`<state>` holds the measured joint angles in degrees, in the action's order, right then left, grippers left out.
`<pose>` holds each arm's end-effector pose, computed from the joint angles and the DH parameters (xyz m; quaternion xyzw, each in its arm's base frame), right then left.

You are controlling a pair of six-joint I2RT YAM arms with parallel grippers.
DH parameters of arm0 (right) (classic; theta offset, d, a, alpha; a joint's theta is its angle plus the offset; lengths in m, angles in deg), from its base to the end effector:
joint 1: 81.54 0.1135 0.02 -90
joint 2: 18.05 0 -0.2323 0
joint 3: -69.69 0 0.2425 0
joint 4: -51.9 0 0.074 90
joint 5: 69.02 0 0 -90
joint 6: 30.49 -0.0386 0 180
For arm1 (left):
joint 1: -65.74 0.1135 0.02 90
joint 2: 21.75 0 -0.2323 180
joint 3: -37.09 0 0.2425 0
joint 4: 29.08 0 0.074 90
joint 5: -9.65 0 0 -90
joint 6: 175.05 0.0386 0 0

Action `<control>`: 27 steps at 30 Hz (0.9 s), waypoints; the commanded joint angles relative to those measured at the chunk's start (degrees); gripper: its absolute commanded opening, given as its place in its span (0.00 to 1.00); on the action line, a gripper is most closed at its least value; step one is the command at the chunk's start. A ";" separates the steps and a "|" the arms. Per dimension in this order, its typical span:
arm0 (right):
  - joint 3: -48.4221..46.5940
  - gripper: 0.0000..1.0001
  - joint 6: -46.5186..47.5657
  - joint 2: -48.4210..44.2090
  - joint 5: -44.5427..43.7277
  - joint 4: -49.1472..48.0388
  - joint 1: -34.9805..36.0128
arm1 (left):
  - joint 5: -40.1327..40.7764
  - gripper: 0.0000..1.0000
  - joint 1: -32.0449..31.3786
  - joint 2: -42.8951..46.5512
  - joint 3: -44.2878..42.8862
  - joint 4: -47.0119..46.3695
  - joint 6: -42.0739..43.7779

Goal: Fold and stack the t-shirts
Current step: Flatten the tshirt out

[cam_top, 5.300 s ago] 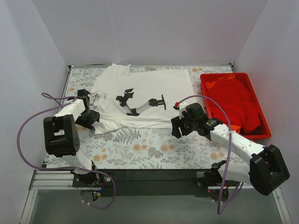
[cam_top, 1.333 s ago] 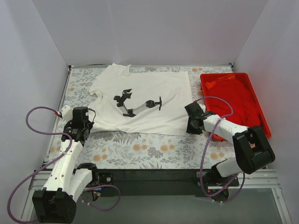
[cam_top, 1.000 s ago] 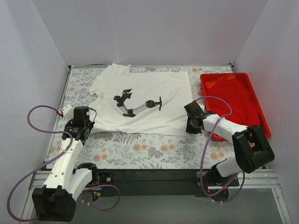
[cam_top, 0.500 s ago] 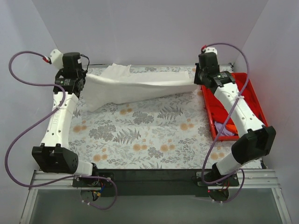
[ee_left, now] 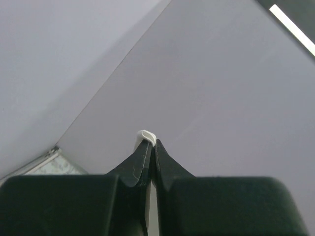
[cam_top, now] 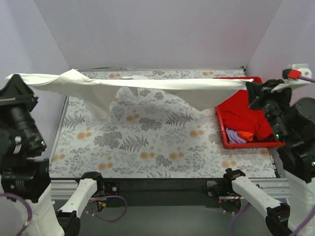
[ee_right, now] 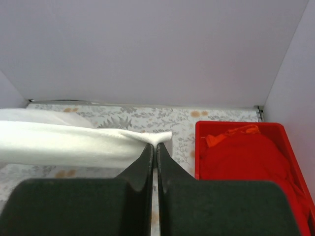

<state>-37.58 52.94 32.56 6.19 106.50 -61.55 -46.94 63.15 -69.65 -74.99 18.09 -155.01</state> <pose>0.1134 0.0308 0.4996 0.0115 0.6946 0.0770 0.7152 0.0723 0.0180 0.5352 -0.5082 0.3458 -0.3177 0.7219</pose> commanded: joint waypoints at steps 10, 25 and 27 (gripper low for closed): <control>-1.72 0.01 6.48 -0.70 5.56 0.51 -0.39 | -4.20 0.00 0.57 -8.32 -3.77 -7.08 12.82; 31.16 0.01 9.39 25.39 -3.32 -33.47 -4.25 | -15.83 0.00 0.57 -45.84 17.07 -25.00 12.12; 30.20 0.01 8.07 31.90 -2.01 -35.34 -6.10 | -16.18 0.00 0.57 -49.64 16.64 -25.98 12.21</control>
<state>-5.85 61.70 61.56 5.76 83.94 -65.31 -62.50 63.37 -119.51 -56.85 -1.17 -143.42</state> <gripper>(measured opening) 0.028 0.017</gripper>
